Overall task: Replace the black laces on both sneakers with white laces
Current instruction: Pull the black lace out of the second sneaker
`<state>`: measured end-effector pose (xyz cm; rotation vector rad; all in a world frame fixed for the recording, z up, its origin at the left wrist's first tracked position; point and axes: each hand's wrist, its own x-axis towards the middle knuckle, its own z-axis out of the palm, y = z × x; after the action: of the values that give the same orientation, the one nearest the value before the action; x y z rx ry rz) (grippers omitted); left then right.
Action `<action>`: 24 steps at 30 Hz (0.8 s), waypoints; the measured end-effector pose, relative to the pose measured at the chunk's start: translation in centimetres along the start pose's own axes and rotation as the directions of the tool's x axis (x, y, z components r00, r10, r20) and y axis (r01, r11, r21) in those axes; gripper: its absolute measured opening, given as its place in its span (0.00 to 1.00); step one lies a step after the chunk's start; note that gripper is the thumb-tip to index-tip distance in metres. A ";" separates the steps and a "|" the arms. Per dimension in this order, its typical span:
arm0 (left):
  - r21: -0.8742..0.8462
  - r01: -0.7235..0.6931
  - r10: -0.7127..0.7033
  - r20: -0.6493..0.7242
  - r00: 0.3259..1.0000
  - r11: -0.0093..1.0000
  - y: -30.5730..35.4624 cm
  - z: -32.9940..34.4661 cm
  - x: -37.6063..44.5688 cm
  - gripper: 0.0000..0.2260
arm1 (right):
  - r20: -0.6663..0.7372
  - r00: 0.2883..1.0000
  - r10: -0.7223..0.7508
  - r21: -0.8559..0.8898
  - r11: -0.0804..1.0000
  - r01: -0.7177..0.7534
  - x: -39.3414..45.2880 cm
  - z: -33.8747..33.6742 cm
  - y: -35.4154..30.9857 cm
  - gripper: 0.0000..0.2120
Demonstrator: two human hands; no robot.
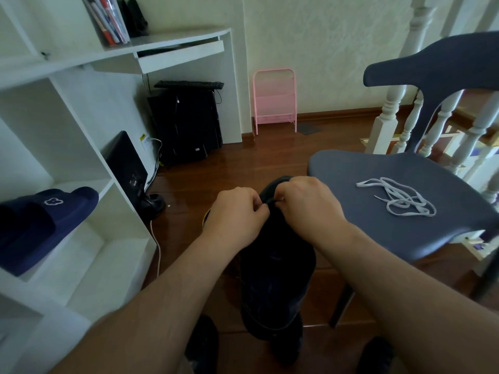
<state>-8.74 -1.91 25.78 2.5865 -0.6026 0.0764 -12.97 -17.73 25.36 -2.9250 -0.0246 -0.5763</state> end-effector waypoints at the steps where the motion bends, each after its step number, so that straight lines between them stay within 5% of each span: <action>1: -0.004 0.008 -0.008 0.006 1.000 1.000 -0.2 -0.1 0.1 0.10 | -0.007 1.000 -0.025 -0.017 1.000 0.025 0.1 0.0 -0.1 0.05; 4: -0.031 0.027 -0.027 0.017 1.000 0.999 -0.5 -0.6 0.2 0.11 | -0.010 0.999 0.043 0.026 0.999 -0.043 0.1 -0.2 0.2 0.07; 7: -0.054 0.074 -0.076 -0.030 0.997 0.996 -1.0 -1.6 0.3 0.11 | 0.006 0.947 0.322 0.112 0.940 -0.321 0.4 -1.0 3.1 0.08; 11: -0.060 0.084 -0.087 -0.055 0.995 0.995 -1.5 -2.3 0.1 0.11 | 0.213 0.855 0.473 0.044 0.869 -0.492 -0.2 -1.6 6.6 0.11; 13: -0.039 0.066 -0.068 -0.038 0.997 0.997 -1.4 -2.0 -0.1 0.11 | 0.259 0.870 0.420 0.087 0.887 -0.454 -0.4 -1.2 5.6 0.06; 17: -0.056 0.062 -0.062 -0.002 0.998 0.997 -0.8 -1.5 -0.2 0.10 | 0.114 0.980 0.162 0.287 0.939 -0.189 -0.5 -0.7 1.2 0.10; 24: 0.010 -0.013 0.013 0.029 0.999 1.000 0.2 -0.1 -0.5 0.10 | 0.153 0.982 0.108 0.104 0.987 -0.125 -0.3 0.2 0.3 0.07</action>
<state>-9.24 -1.82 25.82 2.5981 -0.6312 0.0467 -13.12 -18.02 25.06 -2.8285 0.0926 -0.3289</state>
